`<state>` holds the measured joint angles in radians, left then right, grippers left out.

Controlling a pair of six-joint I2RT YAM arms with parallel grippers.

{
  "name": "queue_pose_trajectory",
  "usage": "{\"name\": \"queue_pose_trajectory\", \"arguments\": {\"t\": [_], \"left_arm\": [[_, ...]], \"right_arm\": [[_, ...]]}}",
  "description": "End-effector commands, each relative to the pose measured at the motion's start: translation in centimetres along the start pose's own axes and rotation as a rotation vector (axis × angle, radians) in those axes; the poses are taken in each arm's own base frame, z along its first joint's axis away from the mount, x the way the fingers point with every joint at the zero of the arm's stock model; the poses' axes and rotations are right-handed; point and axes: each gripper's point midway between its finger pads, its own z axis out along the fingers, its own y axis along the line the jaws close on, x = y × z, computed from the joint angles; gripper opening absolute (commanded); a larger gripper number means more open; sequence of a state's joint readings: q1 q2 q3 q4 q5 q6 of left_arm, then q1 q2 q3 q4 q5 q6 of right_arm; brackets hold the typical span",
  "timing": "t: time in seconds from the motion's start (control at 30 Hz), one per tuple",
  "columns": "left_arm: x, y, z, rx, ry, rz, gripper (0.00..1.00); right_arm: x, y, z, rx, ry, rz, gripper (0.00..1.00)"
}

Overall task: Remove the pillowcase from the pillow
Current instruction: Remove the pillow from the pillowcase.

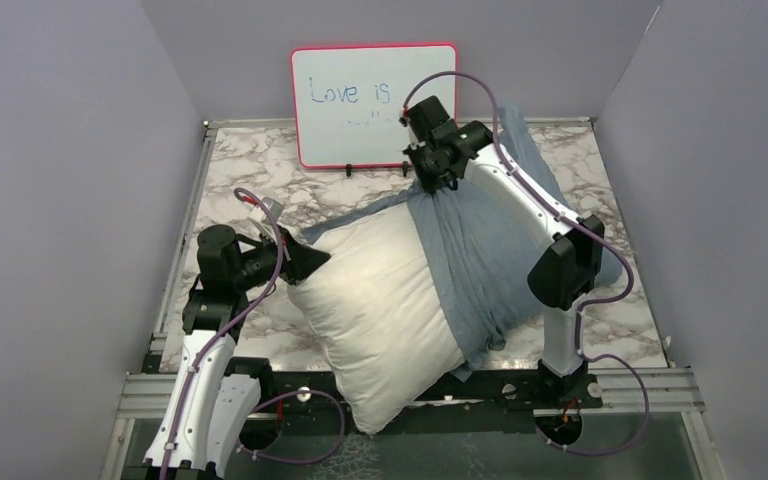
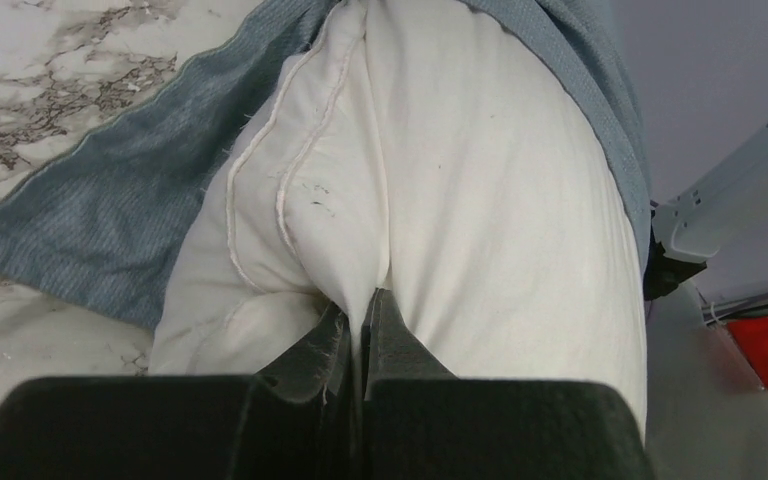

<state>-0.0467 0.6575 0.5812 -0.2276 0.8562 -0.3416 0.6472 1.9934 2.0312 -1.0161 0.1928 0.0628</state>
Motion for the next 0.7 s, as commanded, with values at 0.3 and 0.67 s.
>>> {"name": "queue_pose_trajectory", "arguments": {"t": [0.3, 0.67], "left_arm": [[0.0, -0.1, -0.2, -0.002, -0.004, -0.004, 0.0], [-1.2, 2.5, 0.3, -0.134, -0.012, -0.041, 0.0]], "right_arm": [[-5.6, -4.6, -5.0, -0.114, -0.21, 0.211, 0.15], [-0.6, -3.6, -15.5, -0.215, -0.397, 0.276, 0.67]]}}
